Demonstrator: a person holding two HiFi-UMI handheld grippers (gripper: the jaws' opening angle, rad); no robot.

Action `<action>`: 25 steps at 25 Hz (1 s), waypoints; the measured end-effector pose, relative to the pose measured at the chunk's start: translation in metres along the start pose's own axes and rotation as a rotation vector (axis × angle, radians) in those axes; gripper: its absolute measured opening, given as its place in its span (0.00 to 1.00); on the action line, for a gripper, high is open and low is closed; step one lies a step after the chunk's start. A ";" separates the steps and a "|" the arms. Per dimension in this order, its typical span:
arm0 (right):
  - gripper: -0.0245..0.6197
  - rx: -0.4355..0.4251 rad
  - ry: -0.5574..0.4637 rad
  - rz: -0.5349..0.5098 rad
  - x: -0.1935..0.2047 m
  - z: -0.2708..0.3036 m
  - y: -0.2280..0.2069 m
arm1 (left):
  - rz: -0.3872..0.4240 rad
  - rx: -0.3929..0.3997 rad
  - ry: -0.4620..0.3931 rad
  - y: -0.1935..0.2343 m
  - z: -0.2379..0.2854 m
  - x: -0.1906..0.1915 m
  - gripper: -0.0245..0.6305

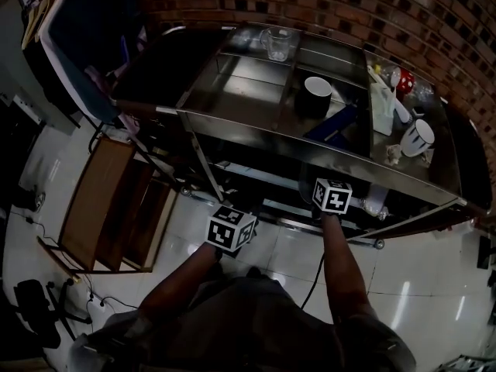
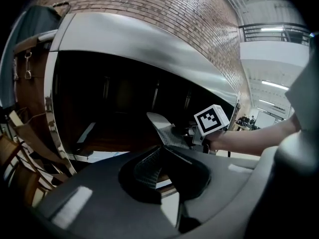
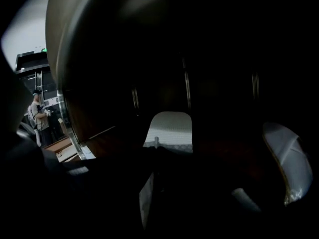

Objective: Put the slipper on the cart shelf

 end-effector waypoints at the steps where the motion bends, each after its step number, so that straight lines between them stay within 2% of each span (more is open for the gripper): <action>1: 0.07 0.001 -0.004 0.000 0.000 0.000 0.001 | -0.001 -0.002 -0.002 0.002 -0.002 0.000 0.05; 8: 0.17 -0.006 -0.097 0.035 -0.018 -0.028 0.026 | 0.032 0.025 -0.006 0.020 -0.022 -0.008 0.05; 13: 0.16 -0.018 -0.181 0.080 -0.030 -0.075 0.060 | 0.093 0.122 -0.023 0.009 -0.030 -0.023 0.05; 15: 0.13 -0.010 -0.221 0.112 -0.030 -0.098 0.072 | 0.107 0.162 -0.028 0.005 -0.029 -0.027 0.05; 17: 0.04 -0.008 -0.259 0.126 -0.034 -0.120 0.081 | 0.104 0.192 -0.042 0.001 -0.024 -0.033 0.05; 25: 0.04 -0.008 -0.334 0.139 -0.040 -0.188 0.106 | 0.152 0.336 -0.077 -0.039 -0.010 -0.054 0.05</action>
Point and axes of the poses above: the fingertips, and each gripper's own axes: z forward along the fingers, y to its left, x out of its underside, the point moved 3 cm from there along -z, backward along the fingers, and after that the axes turned 2 degrees about y, right-handed, at the moved point
